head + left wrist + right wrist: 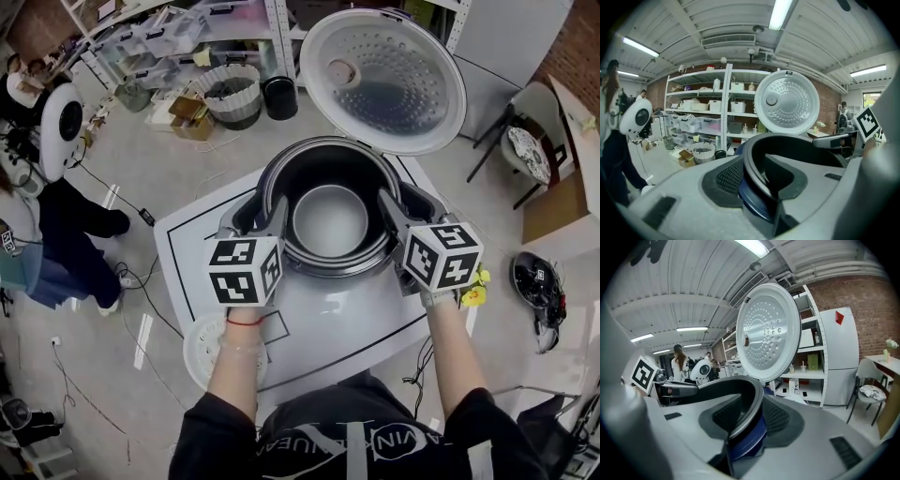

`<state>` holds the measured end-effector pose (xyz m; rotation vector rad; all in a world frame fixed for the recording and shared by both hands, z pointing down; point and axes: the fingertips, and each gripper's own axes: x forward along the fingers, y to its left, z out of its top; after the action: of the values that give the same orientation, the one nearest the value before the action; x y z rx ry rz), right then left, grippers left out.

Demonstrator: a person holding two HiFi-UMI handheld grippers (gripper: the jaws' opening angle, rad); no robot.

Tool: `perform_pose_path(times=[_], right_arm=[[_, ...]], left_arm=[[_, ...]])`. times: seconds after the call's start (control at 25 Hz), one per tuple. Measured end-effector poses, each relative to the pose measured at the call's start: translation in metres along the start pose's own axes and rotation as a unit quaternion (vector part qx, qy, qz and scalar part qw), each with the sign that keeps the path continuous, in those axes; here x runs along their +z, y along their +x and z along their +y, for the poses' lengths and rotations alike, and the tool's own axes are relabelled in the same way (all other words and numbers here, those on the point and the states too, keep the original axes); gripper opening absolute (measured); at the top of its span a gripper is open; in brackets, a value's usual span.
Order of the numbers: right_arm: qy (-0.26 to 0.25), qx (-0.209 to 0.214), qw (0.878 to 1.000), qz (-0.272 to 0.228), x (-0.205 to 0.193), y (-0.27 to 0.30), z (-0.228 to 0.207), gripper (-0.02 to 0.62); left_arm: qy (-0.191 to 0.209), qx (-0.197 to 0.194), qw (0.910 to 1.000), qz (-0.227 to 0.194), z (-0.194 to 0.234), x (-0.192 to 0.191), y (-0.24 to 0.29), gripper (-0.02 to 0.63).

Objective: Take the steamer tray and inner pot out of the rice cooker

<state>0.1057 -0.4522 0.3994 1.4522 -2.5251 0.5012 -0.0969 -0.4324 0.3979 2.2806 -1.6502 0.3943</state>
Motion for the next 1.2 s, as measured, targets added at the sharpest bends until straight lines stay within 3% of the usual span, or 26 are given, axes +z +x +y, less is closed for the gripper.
perform_pose_path(times=[0.32, 0.96, 1.2], right_arm=[[0.004, -0.016, 1.0, -0.022, 0.002, -0.007, 0.0, 0.12], [0.029, -0.006, 0.999, -0.036, 0.007, 0.0, -0.01, 0.106], [0.061, 0.001, 0.996, -0.067, 0.027, -0.006, -0.006, 0.098]], left_arm=[[-0.04, 0.03, 0.9986, -0.018, 0.004, 0.003, -0.005, 0.1], [-0.053, 0.043, 0.9973, -0.026, 0.002, 0.007, -0.004, 0.092], [-0.053, 0.045, 0.9962, -0.053, 0.003, 0.029, -0.012, 0.091]])
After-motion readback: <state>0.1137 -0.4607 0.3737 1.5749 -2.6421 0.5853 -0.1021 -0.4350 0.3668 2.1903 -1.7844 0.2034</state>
